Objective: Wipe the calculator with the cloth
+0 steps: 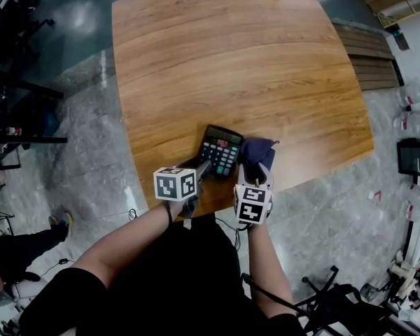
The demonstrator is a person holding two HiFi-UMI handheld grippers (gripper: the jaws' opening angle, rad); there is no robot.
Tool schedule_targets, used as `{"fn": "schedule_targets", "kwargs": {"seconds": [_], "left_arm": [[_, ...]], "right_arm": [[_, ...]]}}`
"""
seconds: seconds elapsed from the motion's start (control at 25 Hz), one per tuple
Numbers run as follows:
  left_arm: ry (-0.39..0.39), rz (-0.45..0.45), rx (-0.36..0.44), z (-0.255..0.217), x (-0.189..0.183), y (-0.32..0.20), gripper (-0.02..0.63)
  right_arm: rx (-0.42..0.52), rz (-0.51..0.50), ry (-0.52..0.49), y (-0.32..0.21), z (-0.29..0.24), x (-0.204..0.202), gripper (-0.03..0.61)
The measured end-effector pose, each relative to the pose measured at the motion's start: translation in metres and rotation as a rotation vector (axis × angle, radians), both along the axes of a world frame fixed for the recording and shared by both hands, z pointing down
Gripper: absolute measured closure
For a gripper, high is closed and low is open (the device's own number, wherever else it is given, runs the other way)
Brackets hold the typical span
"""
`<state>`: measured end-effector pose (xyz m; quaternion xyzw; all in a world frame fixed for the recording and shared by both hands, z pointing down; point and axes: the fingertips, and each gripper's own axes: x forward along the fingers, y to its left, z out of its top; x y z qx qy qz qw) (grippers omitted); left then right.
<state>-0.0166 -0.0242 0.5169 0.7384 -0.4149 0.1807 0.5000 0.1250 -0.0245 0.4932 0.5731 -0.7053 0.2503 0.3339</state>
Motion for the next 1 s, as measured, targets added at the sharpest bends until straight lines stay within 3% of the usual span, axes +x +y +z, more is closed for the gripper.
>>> {"fn": "schedule_targets", "kwargs": {"seconds": [0.2,0.32,0.44,0.52,0.64,0.8,1.0], "left_arm": [[-0.093,0.043,0.046,-0.005,-0.009,0.003,0.431],[-0.132,0.069,0.117,-0.016,-0.013,0.001,0.428],[-0.137,0.082,0.244,-0.045,-0.015,-0.005,0.431],[-0.131,0.081,0.335,-0.07,-0.017,-0.008,0.505],[-0.113,0.068,0.449,-0.11,-0.018,-0.009,0.595],[-0.037,0.111,0.588,-0.16,-0.009,-0.002,0.606],[-0.051,0.18,0.771,-0.207,-0.005,0.013,0.607]], "right_arm": [[0.033,0.027,-0.001,0.003,-0.02,0.006,0.445],[0.077,0.052,0.007,0.008,-0.036,0.011,0.445],[0.162,0.09,-0.01,0.013,-0.063,0.01,0.446],[0.24,0.097,-0.023,0.016,-0.086,0.004,0.453],[0.359,0.094,-0.031,0.021,-0.124,-0.006,0.528],[0.469,0.082,-0.121,0.027,-0.167,-0.029,0.56],[0.538,0.069,-0.176,0.037,-0.203,-0.057,0.563]]}}
